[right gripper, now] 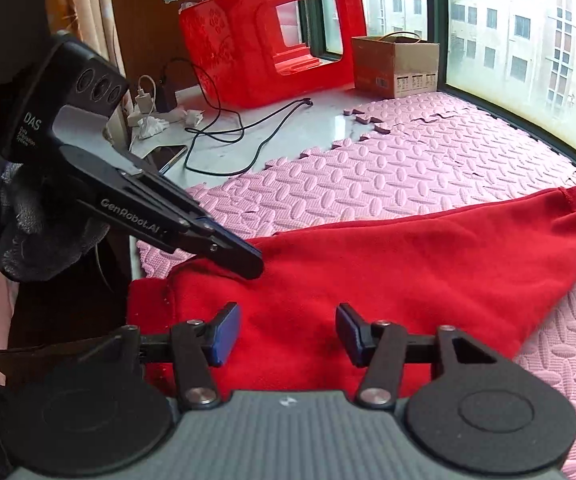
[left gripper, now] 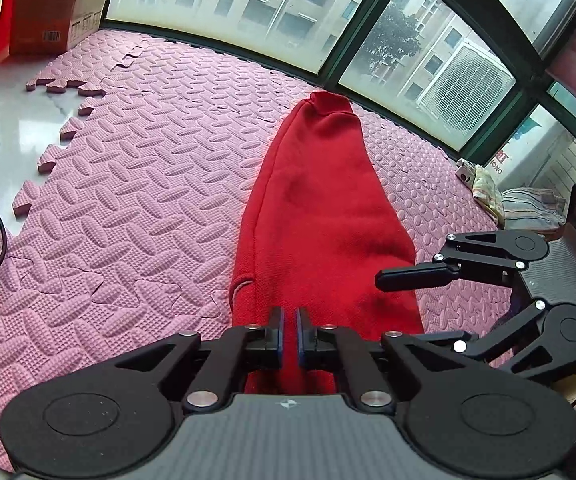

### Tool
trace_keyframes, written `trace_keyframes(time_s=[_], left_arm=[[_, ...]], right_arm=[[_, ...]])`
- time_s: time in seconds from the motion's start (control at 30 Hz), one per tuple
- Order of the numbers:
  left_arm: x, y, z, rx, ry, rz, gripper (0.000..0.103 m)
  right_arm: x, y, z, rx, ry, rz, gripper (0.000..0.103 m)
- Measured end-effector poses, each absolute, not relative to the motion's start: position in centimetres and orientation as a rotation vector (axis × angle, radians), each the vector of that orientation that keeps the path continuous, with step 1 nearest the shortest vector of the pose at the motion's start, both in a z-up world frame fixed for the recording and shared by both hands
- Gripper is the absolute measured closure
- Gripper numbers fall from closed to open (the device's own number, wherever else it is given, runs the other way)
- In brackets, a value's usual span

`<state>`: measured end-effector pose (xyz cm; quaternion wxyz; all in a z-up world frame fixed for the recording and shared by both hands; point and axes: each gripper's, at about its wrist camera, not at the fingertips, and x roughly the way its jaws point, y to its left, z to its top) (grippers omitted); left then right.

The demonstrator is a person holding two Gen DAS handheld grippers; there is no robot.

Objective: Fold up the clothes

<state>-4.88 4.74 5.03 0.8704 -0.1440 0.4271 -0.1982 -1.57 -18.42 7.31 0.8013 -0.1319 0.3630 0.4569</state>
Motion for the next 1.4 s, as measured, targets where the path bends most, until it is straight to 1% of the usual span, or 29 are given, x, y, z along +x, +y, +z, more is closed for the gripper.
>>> trace_keyframes(time_s=[0.17,0.27,0.47,0.57,0.8,0.9,0.93,0.97,1.13,1.4], left_arm=[[-4.3,3.9,6.4,-0.320,0.875,-0.436,0.095],[-3.6,3.3,6.7,-0.325,0.876,-0.446,0.095],[-1.9,2.7,5.8,-0.325,0.918,-0.433,0.095],[-1.4,3.0,5.2,-0.323,0.944,-0.412,0.095],[-0.7,3.5,4.3,-0.332,0.983,-0.401,0.095],[-0.3,3.4,4.5,-0.330,0.986,-0.406,0.094],[-0.1,3.2,4.6,-0.329,0.987,-0.408,0.093],[0.0,3.0,4.7,-0.326,0.986,-0.411,0.092],[0.7,1.9,5.2,-0.326,0.979,-0.436,0.091],[3.2,0.4,4.6,-0.371,1.010,-0.411,0.091]], right_arm=[[4.6,-22.0,8.4,-0.182,0.792,0.812,0.049],[9.2,-24.3,7.8,-0.084,0.809,0.690,0.049],[18.1,-27.8,5.2,0.125,0.826,0.493,0.049],[21.5,-28.3,3.4,0.182,0.846,0.441,0.049],[25.2,-28.1,-0.2,0.246,0.897,0.405,0.049],[25.4,-28.0,-0.2,0.257,0.889,0.419,0.054],[25.5,-28.0,-0.2,0.260,0.887,0.423,0.059],[25.6,-28.0,-0.2,0.264,0.885,0.428,0.069],[25.8,-27.9,0.0,0.283,0.870,0.450,0.088],[23.6,-27.8,4.0,0.290,0.791,0.514,0.091]])
